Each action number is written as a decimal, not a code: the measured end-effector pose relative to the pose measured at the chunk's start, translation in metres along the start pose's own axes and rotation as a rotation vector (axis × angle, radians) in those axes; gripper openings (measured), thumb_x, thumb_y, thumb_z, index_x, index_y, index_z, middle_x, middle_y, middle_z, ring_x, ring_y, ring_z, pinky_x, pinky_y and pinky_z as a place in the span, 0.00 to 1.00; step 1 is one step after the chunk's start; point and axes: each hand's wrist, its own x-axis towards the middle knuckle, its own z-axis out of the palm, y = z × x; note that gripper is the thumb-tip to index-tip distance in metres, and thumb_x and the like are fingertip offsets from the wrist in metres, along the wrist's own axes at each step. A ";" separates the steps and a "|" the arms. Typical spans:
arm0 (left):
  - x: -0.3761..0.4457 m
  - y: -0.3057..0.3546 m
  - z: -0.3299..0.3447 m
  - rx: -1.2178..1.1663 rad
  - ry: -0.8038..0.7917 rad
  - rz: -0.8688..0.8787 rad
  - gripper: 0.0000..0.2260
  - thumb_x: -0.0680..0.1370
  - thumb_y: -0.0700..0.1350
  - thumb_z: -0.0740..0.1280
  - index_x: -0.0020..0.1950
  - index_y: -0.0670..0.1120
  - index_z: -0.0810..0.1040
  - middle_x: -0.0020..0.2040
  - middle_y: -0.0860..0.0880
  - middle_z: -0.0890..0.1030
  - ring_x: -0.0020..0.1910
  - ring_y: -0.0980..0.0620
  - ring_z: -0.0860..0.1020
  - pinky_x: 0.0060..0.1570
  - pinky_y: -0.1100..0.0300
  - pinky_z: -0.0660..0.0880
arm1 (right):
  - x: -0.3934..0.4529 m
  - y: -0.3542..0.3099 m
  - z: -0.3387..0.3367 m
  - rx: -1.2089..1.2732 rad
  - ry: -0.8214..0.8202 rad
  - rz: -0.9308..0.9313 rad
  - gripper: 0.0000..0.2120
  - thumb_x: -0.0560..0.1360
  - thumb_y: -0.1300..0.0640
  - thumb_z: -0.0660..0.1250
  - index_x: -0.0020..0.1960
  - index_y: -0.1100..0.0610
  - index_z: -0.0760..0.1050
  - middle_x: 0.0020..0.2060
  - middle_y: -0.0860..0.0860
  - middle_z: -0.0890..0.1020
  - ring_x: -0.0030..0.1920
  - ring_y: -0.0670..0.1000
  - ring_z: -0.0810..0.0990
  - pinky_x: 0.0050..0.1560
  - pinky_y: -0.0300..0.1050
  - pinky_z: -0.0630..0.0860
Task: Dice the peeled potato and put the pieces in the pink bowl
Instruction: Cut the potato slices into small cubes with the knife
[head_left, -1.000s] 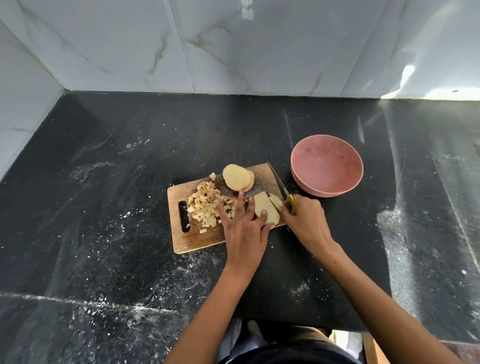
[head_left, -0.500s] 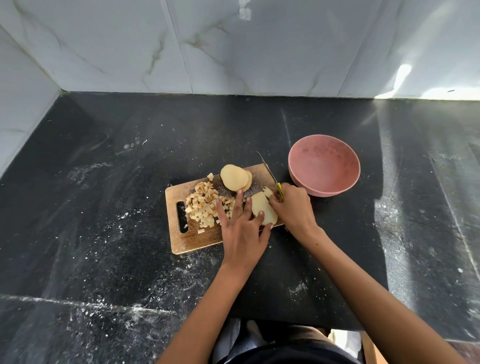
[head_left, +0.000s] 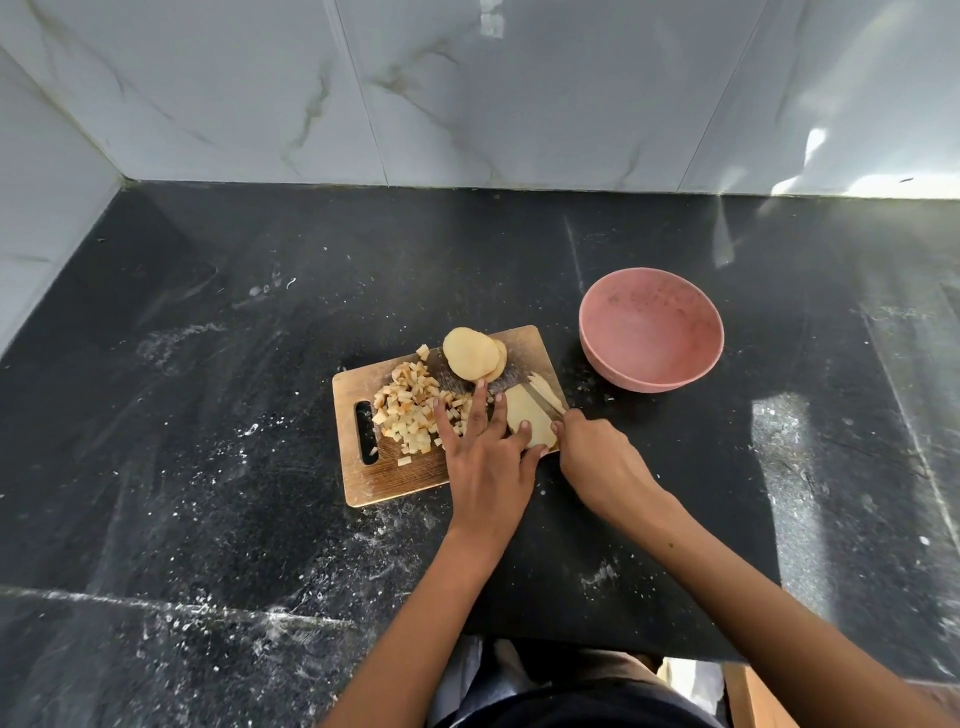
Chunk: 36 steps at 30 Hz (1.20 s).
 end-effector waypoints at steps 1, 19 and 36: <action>0.000 0.000 0.000 0.000 -0.003 0.002 0.09 0.69 0.50 0.77 0.46 0.49 0.86 0.57 0.41 0.82 0.69 0.40 0.71 0.71 0.38 0.40 | 0.001 -0.004 0.000 -0.023 -0.011 0.019 0.14 0.83 0.56 0.53 0.65 0.61 0.65 0.53 0.59 0.79 0.51 0.59 0.80 0.43 0.50 0.74; 0.000 -0.001 0.007 -0.005 0.018 -0.008 0.09 0.70 0.50 0.76 0.47 0.49 0.86 0.57 0.42 0.82 0.70 0.41 0.70 0.71 0.38 0.43 | -0.063 0.030 0.021 -0.050 -0.107 0.095 0.10 0.84 0.52 0.46 0.50 0.57 0.60 0.48 0.57 0.79 0.50 0.60 0.79 0.42 0.50 0.70; 0.000 -0.010 0.000 -0.098 0.043 0.033 0.05 0.70 0.47 0.77 0.44 0.51 0.86 0.57 0.44 0.82 0.70 0.40 0.69 0.70 0.37 0.39 | -0.005 -0.013 0.004 0.049 -0.011 0.061 0.12 0.83 0.57 0.52 0.62 0.62 0.68 0.55 0.61 0.78 0.56 0.62 0.78 0.45 0.50 0.70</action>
